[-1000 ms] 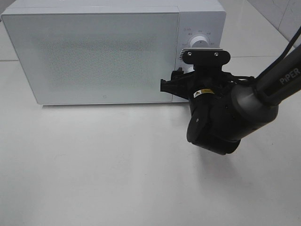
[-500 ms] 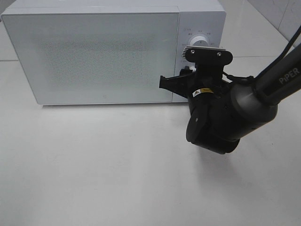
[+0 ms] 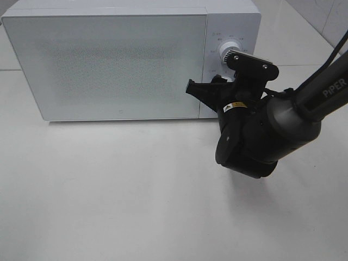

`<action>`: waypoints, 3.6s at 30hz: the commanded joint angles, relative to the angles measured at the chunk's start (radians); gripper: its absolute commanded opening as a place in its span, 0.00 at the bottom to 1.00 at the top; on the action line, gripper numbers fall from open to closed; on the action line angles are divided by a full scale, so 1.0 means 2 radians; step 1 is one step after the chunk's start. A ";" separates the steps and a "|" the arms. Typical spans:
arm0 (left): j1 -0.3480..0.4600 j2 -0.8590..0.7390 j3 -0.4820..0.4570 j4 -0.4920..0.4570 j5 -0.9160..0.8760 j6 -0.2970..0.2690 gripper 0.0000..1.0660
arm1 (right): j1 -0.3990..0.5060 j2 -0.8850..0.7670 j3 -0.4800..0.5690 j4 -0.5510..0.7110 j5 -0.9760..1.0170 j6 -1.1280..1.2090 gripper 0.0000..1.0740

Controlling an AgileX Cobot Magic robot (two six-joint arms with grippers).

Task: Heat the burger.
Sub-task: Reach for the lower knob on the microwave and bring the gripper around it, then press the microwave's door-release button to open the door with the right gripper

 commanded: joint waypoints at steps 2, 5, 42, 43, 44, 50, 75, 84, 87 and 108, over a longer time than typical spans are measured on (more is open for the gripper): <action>0.001 -0.010 0.001 -0.001 0.001 -0.002 0.92 | -0.002 0.000 -0.004 -0.011 -0.036 0.059 0.00; 0.001 -0.010 0.001 -0.001 0.001 -0.002 0.92 | -0.002 0.000 -0.004 -0.024 -0.024 0.101 0.00; 0.001 -0.010 0.001 -0.001 0.001 -0.002 0.92 | -0.002 0.000 -0.004 -0.052 0.014 0.686 0.00; 0.001 -0.010 0.001 -0.001 0.001 -0.002 0.92 | -0.002 0.000 -0.004 -0.052 0.014 0.686 0.00; 0.001 -0.010 0.001 -0.001 0.001 -0.002 0.92 | -0.002 0.000 -0.004 -0.053 0.013 0.709 0.00; 0.001 -0.010 0.001 -0.001 0.001 -0.002 0.92 | -0.002 0.000 -0.004 -0.058 -0.012 0.725 0.00; 0.001 -0.010 0.001 -0.001 0.001 -0.002 0.92 | -0.002 0.000 -0.004 0.008 -0.032 0.654 0.25; 0.001 -0.010 0.001 -0.001 0.001 -0.002 0.92 | -0.002 -0.008 0.006 0.036 -0.035 0.613 0.61; 0.001 -0.010 0.001 -0.001 0.001 -0.002 0.92 | -0.002 -0.023 0.022 0.033 -0.032 0.589 0.66; 0.001 -0.010 0.001 -0.001 0.001 -0.002 0.92 | -0.026 -0.171 0.128 -0.091 0.209 0.305 0.67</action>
